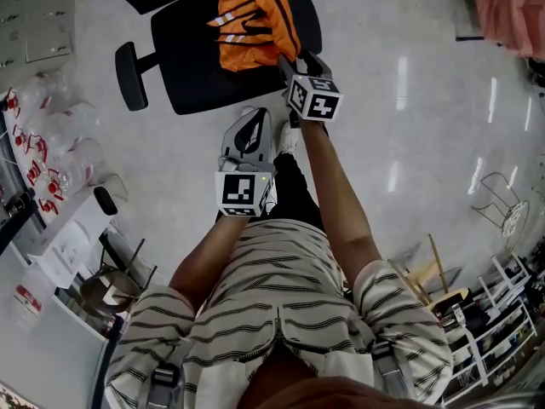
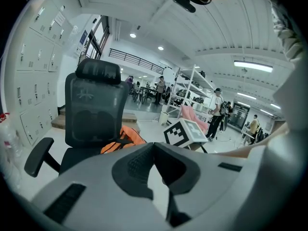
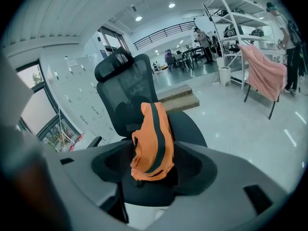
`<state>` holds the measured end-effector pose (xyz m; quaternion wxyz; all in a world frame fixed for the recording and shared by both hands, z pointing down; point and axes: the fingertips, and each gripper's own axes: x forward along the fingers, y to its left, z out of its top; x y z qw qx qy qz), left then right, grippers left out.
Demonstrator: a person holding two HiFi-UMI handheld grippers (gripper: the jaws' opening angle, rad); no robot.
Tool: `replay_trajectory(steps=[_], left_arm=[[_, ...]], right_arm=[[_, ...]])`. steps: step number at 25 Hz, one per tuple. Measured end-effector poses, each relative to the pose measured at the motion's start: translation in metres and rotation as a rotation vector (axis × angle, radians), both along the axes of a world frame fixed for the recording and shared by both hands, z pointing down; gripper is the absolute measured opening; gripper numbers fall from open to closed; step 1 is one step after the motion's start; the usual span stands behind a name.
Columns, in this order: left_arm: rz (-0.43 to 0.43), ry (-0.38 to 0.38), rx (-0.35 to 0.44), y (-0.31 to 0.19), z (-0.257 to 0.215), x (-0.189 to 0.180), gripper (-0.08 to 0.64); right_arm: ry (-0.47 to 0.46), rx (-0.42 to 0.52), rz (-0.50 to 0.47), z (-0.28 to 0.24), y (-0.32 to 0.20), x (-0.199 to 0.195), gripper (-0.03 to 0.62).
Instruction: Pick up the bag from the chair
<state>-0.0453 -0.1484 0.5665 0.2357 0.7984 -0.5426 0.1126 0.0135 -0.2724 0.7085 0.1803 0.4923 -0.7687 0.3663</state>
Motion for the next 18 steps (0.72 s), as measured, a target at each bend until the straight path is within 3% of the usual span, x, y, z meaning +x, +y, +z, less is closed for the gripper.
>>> replay_trajectory(steps=[18], left_arm=[[-0.011, 0.008, -0.029, 0.000, 0.008, -0.006, 0.023]], right_arm=[[0.007, -0.044, 0.023, 0.026, -0.011, -0.005, 0.275]])
